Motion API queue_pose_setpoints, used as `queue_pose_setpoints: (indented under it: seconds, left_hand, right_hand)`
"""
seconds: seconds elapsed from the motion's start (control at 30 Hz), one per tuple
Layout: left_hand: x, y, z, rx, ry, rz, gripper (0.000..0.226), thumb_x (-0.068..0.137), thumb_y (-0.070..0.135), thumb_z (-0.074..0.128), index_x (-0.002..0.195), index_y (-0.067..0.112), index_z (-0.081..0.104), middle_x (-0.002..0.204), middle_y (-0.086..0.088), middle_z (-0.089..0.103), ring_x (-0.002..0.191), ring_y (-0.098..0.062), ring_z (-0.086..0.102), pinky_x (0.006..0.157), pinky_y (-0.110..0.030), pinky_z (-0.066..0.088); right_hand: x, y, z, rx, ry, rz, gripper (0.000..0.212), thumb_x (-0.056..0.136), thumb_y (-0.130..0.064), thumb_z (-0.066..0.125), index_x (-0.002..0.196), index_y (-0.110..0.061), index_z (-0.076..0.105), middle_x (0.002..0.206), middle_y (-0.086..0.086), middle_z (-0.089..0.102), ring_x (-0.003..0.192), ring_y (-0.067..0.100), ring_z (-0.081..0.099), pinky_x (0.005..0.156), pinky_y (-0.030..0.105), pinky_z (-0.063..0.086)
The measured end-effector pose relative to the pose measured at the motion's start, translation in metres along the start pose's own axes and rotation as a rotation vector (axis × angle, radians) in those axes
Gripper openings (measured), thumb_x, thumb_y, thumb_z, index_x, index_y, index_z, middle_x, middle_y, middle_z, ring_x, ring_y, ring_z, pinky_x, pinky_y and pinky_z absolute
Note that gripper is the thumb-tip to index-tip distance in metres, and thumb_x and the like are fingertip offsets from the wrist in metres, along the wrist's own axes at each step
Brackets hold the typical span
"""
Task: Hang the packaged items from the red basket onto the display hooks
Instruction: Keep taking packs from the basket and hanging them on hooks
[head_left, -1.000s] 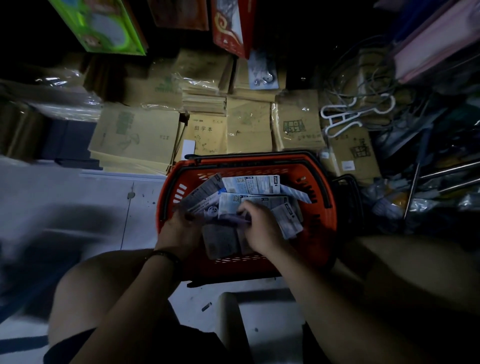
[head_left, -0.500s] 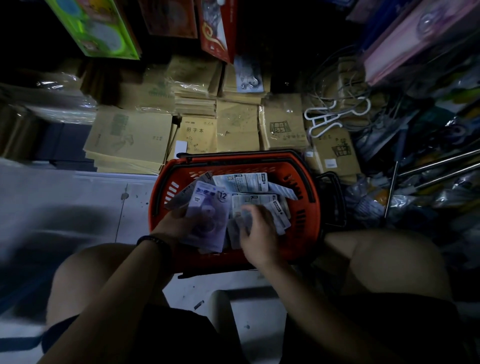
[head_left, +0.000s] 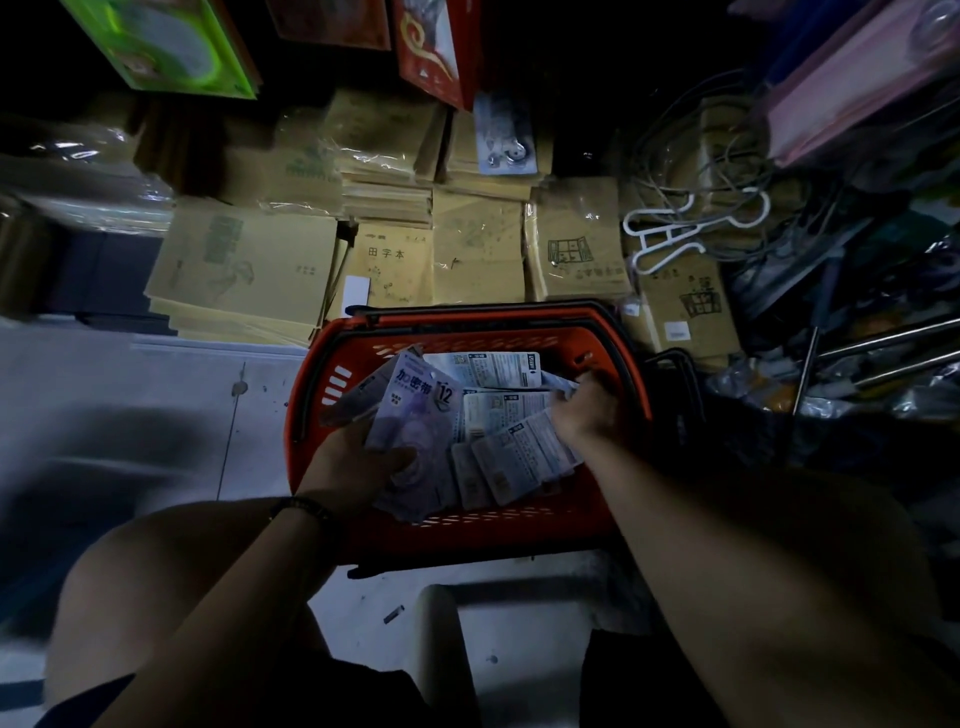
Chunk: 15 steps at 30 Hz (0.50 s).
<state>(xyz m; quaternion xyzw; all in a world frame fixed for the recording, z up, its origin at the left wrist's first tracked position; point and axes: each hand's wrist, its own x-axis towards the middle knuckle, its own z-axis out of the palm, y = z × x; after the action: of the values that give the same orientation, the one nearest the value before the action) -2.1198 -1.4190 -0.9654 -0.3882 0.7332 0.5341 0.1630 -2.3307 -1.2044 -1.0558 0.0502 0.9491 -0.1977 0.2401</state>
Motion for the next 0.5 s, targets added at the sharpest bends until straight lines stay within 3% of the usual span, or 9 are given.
queue_pose_setpoints:
  seconds: [0.1, 0.2, 0.3, 0.37, 0.5]
  left_hand:
    - [0.001, 0.002, -0.002, -0.014, 0.031, 0.012, 0.054, 0.098, 0.029, 0.075, 0.148, 0.028, 0.054, 0.127, 0.004, 0.062, 0.11, -0.021, 0.06, 0.093, -0.038, 0.05]
    - [0.002, 0.001, -0.004, -0.011, 0.058, -0.001, 0.054, 0.096, 0.032, 0.077, 0.145, 0.028, 0.056, 0.132, -0.002, 0.068, 0.112, -0.025, 0.065, 0.096, -0.043, 0.056]
    - [-0.002, 0.003, -0.002, -0.035, 0.074, -0.003, 0.046, 0.097, 0.031, 0.076, 0.139, 0.026, 0.059, 0.125, -0.002, 0.069, 0.109, -0.023, 0.067, 0.089, -0.04, 0.057]
    - [-0.007, 0.006, -0.002, -0.027, 0.104, 0.005, 0.039, 0.097, 0.029, 0.077, 0.133, 0.024, 0.062, 0.119, -0.002, 0.069, 0.103, -0.022, 0.066, 0.077, -0.033, 0.055]
    - [-0.017, 0.013, -0.005, -0.055, 0.163, 0.014, 0.04, 0.094, 0.032, 0.079, 0.131, 0.02, 0.069, 0.118, -0.005, 0.075, 0.104, -0.026, 0.072, 0.086, -0.04, 0.06]
  right_hand:
    - [-0.016, 0.002, 0.003, 0.123, 0.16, -0.065, 0.031, 0.104, -0.037, 0.059, 0.116, -0.009, 0.067, 0.113, 0.019, 0.075, 0.108, 0.04, 0.069, 0.087, 0.039, 0.05]
    - [-0.041, 0.007, -0.001, 0.278, 0.305, -0.117, 0.022, 0.105, -0.032, 0.06, 0.105, -0.014, 0.071, 0.101, 0.013, 0.078, 0.094, 0.036, 0.072, 0.072, 0.032, 0.043]
    - [-0.064, 0.009, -0.011, 0.42, 0.342, -0.139, 0.007, 0.098, -0.021, 0.068, 0.101, -0.018, 0.073, 0.095, 0.008, 0.078, 0.089, 0.03, 0.073, 0.073, 0.028, 0.045]
    - [-0.076, 0.007, -0.022, 0.481, 0.36, -0.171, 0.008, 0.093, -0.015, 0.069, 0.099, -0.02, 0.073, 0.093, 0.004, 0.077, 0.087, 0.026, 0.072, 0.074, 0.03, 0.05]
    - [-0.097, -0.002, -0.048, 0.558, 0.358, -0.256, 0.022, 0.089, -0.001, 0.064, 0.094, -0.021, 0.071, 0.095, -0.005, 0.074, 0.087, 0.02, 0.071, 0.07, 0.025, 0.052]
